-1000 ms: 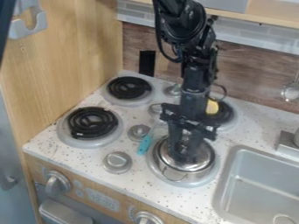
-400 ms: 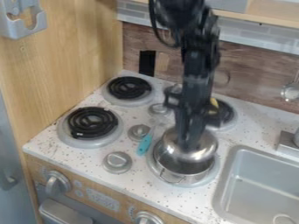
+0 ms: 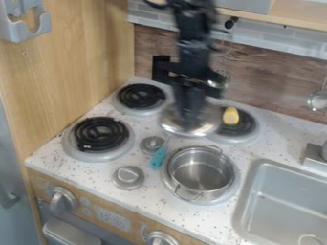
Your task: Move the silver pot lid to the left bottom burner
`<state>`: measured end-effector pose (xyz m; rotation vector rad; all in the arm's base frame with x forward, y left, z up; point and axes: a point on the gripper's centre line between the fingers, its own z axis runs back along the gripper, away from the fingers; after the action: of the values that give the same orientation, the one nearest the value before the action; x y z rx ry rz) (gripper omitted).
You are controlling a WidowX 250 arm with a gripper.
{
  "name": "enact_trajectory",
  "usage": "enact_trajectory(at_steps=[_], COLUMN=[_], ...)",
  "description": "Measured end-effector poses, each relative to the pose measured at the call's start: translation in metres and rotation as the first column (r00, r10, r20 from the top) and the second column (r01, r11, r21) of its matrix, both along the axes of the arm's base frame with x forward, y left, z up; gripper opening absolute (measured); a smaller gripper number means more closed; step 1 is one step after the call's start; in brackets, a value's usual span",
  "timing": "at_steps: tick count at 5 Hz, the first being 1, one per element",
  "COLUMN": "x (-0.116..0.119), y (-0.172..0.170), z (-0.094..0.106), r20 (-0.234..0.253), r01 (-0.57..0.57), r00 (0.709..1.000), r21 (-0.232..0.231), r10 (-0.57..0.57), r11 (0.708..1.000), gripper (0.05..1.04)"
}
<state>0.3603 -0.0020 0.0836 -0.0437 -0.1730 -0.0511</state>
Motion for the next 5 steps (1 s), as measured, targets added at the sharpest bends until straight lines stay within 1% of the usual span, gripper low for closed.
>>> enact_trajectory(at_steps=[1,2,3,4,5], x=[-0.015,-0.021,-0.025,-0.024,-0.015], y=[0.044,0.083,0.101,0.115,0.128], z=[-0.01,-0.011,-0.027,-0.044,-0.057], r20=[-0.038,-0.034,-0.058,-0.083,-0.099], r01=[-0.139,-0.25,-0.292,-0.325,-0.356], r00=[0.99,0.968,0.954,0.939,0.925], r21=[-0.019,-0.001,0.054,0.094,0.104], r10=[0.138,0.25,0.295,0.333,0.366], r11=[0.99,0.968,0.955,0.941,0.929], gripper=[0.238,0.238,0.238,0.237,0.238])
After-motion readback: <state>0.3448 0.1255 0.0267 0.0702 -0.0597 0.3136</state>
